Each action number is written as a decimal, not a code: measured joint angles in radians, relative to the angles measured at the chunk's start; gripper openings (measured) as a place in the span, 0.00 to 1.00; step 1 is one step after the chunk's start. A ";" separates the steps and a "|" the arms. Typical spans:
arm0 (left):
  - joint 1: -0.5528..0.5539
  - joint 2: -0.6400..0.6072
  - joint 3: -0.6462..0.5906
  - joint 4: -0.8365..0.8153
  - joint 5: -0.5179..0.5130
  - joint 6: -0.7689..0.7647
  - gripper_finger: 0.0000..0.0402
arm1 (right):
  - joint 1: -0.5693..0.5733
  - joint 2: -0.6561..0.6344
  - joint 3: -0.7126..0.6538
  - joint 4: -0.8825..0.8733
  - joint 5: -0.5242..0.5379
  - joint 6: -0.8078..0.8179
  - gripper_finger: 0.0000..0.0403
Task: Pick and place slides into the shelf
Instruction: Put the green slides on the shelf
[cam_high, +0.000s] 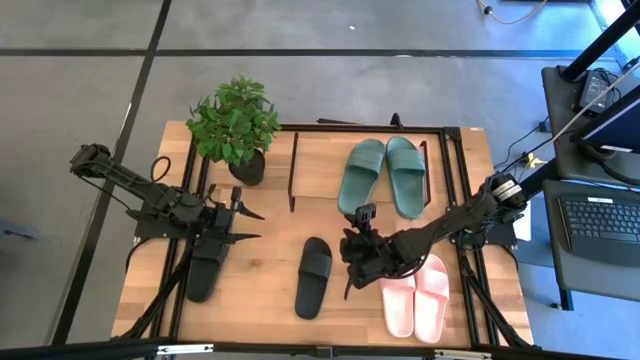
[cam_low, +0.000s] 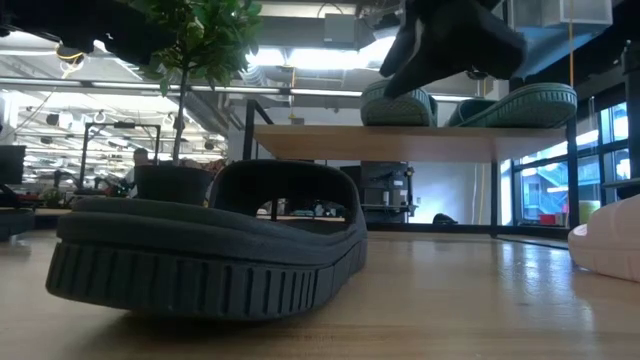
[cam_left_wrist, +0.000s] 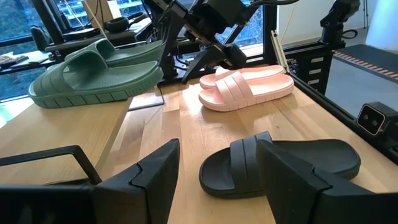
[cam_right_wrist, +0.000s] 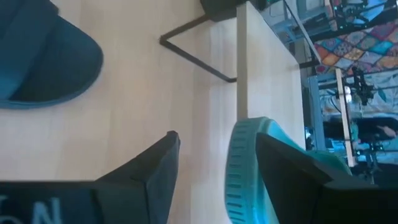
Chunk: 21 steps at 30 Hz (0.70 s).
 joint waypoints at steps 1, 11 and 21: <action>0.000 0.000 0.000 -0.001 0.000 0.000 0.51 | 0.004 0.000 0.000 -0.001 0.000 -0.006 0.53; 0.000 0.000 0.000 -0.006 0.000 0.000 0.51 | 0.011 0.000 0.000 -0.002 0.094 -0.020 0.53; 0.000 0.000 0.000 -0.007 0.000 0.000 0.51 | -0.004 0.000 0.000 -0.003 0.076 -0.015 0.53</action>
